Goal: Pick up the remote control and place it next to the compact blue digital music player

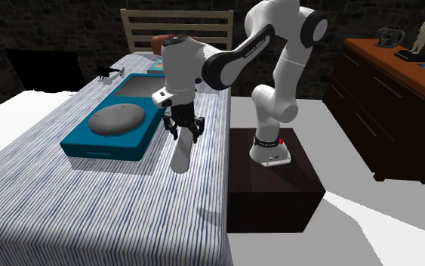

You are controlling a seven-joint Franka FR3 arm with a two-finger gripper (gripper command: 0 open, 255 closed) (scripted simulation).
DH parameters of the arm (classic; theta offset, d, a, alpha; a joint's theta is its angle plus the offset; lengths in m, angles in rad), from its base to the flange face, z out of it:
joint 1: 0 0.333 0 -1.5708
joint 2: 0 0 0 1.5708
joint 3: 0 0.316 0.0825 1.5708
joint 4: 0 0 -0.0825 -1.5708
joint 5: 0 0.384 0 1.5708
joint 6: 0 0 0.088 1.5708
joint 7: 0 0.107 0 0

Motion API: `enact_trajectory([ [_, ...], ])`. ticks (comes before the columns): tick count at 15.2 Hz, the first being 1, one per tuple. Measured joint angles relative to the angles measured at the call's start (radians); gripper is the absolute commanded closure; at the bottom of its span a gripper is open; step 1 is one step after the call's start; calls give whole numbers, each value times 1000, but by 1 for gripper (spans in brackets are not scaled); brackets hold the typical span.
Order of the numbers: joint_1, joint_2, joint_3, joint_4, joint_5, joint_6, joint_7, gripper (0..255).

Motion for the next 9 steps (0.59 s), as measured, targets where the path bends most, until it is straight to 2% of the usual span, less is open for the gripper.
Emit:
enact_trajectory([
  [9,-70,-213,-134,-184,-44,-31,-181,255],
])
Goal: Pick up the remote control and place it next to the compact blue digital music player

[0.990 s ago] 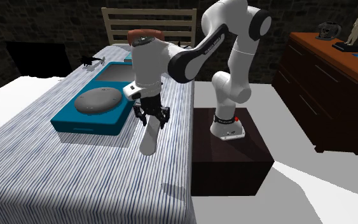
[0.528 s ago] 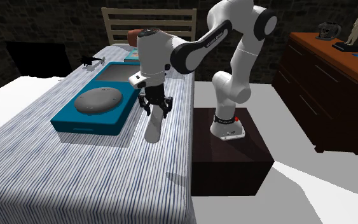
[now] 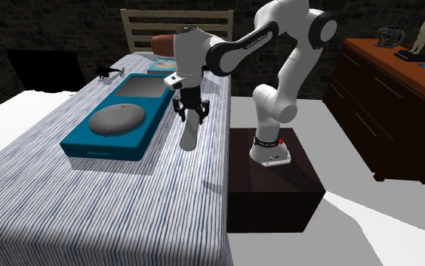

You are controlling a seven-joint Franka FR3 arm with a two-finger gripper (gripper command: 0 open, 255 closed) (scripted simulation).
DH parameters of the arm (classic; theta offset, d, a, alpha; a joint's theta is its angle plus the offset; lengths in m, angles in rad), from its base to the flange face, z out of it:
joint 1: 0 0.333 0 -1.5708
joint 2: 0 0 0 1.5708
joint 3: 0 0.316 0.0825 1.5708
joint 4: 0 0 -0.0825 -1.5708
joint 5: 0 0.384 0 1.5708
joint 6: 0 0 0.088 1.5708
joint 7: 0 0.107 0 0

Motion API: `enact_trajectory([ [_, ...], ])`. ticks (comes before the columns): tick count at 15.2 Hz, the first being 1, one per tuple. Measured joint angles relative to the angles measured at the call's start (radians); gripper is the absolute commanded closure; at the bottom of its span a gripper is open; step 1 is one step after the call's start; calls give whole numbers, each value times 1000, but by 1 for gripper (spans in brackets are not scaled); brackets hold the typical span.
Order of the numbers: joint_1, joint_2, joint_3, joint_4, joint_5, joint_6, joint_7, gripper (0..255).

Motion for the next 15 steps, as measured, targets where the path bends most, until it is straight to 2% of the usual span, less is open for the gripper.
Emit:
enact_trajectory([
  [8,-91,-152,-144,-98,-93,-50,-177,255],
  [15,-180,-209,-284,-114,-194,-79,-343,255],
])
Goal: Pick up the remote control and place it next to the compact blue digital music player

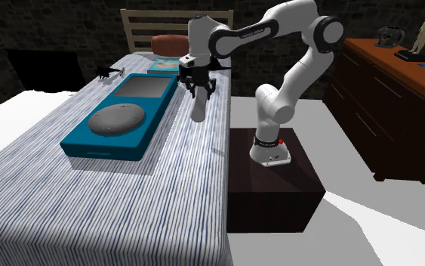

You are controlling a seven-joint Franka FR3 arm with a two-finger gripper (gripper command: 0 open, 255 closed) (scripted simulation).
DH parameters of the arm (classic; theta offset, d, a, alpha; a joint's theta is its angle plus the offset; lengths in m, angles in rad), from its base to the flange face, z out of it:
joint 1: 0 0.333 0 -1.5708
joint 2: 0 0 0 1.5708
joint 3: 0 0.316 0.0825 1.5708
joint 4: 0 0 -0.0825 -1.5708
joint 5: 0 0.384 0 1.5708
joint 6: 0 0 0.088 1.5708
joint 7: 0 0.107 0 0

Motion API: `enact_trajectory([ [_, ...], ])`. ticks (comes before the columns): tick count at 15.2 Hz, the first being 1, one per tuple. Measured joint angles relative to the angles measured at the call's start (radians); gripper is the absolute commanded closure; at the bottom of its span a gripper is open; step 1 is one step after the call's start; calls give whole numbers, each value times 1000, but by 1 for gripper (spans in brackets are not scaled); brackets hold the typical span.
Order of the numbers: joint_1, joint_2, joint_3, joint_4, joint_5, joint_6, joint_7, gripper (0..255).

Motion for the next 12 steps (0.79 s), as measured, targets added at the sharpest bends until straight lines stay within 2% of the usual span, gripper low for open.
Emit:
enact_trajectory([
  [7,-80,-3,-151,42,-100,-21,-178,255],
  [12,-114,35,-263,96,-154,-14,-300,255],
])
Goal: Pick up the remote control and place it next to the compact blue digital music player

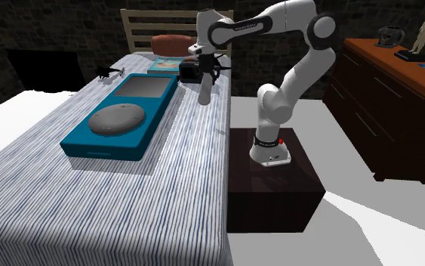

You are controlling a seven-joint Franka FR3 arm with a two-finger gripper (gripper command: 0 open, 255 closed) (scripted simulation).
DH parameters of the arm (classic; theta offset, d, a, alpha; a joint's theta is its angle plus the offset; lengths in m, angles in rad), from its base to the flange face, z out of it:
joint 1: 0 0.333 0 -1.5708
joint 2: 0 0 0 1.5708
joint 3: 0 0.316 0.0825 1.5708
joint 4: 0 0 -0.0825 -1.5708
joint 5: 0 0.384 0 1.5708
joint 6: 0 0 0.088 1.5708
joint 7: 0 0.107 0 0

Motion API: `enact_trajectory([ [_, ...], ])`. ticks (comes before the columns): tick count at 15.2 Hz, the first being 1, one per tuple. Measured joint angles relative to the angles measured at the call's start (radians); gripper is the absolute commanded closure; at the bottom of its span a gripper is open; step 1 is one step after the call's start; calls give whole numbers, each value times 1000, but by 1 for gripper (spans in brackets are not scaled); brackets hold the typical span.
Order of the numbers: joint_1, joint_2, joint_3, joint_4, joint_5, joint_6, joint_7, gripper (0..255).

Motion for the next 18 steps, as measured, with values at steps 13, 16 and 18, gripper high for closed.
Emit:
enact_trajectory([
  [13,-14,78,-135,-54,-57,152,-86,255],
  [16,-15,92,-153,-84,-67,197,-87,255],
  [18,-11,107,-164,-101,-70,229,-84,255],
])
